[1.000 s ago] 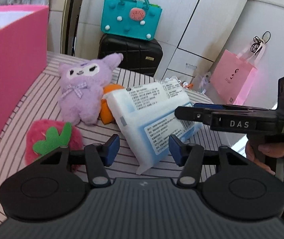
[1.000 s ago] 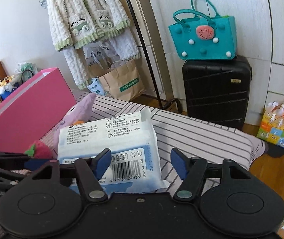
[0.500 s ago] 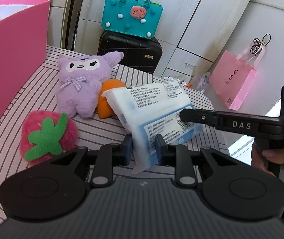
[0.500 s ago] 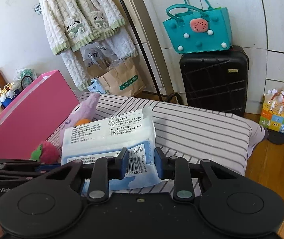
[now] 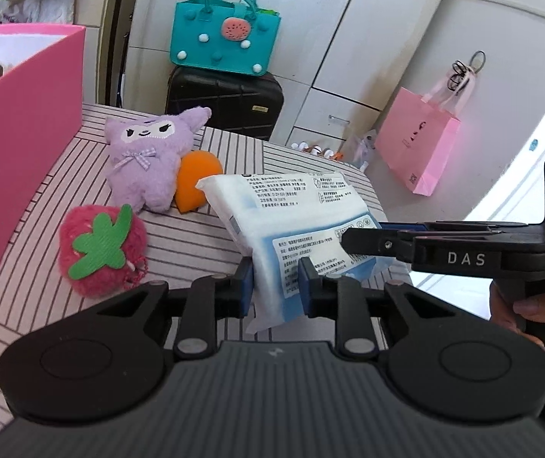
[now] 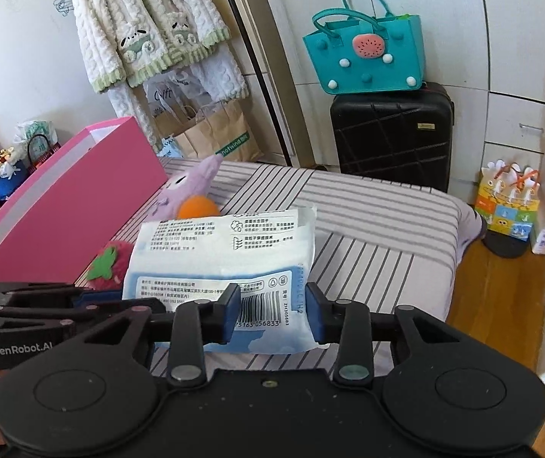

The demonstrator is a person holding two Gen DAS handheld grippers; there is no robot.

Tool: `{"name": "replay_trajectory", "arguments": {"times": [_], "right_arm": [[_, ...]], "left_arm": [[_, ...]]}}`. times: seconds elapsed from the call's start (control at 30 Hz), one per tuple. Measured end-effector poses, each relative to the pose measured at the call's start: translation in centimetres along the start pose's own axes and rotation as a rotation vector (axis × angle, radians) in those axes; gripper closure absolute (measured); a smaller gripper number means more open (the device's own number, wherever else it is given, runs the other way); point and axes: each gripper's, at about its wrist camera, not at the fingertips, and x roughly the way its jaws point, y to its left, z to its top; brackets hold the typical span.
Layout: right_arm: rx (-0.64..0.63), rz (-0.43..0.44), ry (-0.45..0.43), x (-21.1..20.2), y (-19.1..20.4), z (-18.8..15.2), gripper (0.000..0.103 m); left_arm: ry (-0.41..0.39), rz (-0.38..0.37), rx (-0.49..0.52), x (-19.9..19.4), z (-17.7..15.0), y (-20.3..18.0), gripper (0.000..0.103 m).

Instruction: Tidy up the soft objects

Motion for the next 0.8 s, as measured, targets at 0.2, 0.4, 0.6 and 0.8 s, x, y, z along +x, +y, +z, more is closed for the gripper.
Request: {"name": "replay_trajectory", "arguments": {"times": [0.2,0.4,0.6,0.8], "right_arm": [[-0.015,-0.042,0.024,-1.6,2.6,-1.4,0.056],[-0.029,-0.078,0.032,-3.3,5.2,-2.7,0.054],[-0.078,-0.113,0.039,-4.7,8.5,-4.4,0.048],[-0.091,-0.119,0.028,-6.5,11.7,-5.5,0.042]], "left_arm": [[0.016,-0.009,0.013,-1.9,-0.9,-0.1,0.079],[0.033,-0.033,0.04,-4.2,-1.9,0.1,0.08],[0.081,-0.071,0.156,-6.7,-3.0,0.4,0.079],[0.14,-0.113,0.19,-9.4,-2.9,1.5,0.079]]}}
